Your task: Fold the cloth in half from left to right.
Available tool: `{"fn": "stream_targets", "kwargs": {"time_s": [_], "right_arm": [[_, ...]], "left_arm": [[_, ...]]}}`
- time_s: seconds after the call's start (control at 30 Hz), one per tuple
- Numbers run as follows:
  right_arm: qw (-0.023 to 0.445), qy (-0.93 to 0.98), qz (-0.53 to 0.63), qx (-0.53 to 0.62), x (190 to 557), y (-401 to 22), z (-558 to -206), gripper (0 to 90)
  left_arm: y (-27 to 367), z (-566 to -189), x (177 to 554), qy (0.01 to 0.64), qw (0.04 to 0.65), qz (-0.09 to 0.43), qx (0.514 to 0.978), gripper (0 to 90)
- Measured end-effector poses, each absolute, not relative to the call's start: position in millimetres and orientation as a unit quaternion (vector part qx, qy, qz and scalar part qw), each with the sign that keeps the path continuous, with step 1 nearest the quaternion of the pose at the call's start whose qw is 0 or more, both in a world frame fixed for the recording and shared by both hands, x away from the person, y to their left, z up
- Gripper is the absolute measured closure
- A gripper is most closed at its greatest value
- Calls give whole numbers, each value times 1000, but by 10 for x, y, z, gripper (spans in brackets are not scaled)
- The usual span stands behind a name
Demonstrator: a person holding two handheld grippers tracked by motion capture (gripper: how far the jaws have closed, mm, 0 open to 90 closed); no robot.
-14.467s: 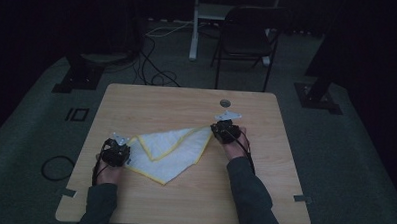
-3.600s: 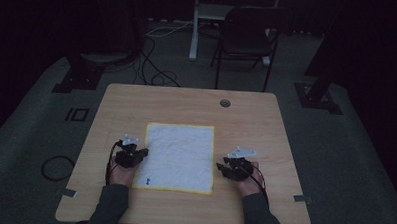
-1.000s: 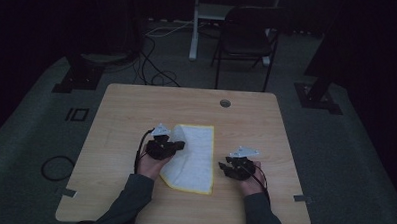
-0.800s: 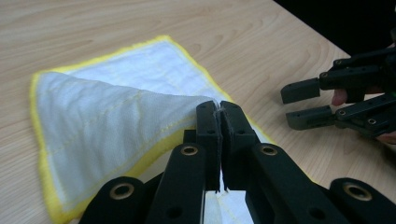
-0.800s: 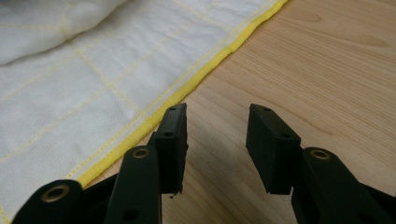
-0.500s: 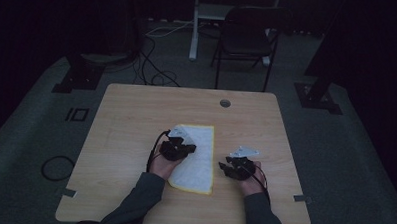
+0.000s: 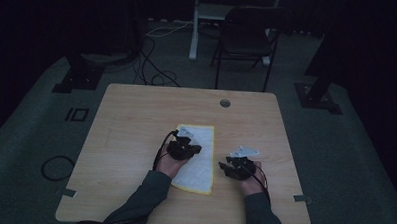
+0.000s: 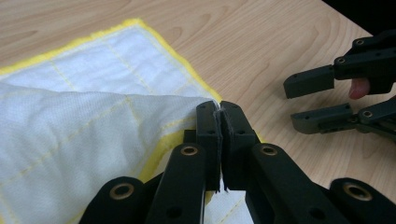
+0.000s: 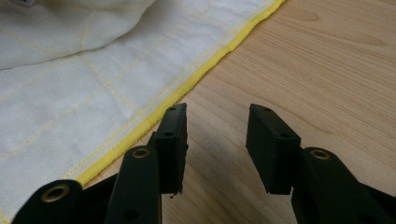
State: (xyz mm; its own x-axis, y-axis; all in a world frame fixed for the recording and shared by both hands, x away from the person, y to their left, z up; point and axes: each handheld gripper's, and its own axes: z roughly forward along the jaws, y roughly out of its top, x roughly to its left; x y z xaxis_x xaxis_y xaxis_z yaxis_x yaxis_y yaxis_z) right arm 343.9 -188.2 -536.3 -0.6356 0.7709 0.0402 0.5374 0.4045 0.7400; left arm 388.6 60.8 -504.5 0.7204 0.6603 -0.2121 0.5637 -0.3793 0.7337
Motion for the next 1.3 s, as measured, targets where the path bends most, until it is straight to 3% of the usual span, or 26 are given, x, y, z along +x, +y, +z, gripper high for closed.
{"fn": "stream_targets", "kwargs": {"time_s": [0.57,0.7,0.8,1.07,1.3], "right_arm": [[158,821,374,402,3444,-1900,-5362,582],[158,821,374,402,3444,-1906,-5359,582],[158,820,375,402,3446,-1912,-5359,582],[160,821,374,401,3444,-1908,-5359,581],[159,820,374,403,3443,-1909,-5362,581]], "left_arm": [[419,-5213,3972,365,388,51,845,869],[418,-5163,3929,363,396,51,842,709],[442,-5044,3843,353,410,58,839,661],[747,-4721,3696,353,452,88,815,690],[1152,-4686,3633,384,451,125,796,721]]}}
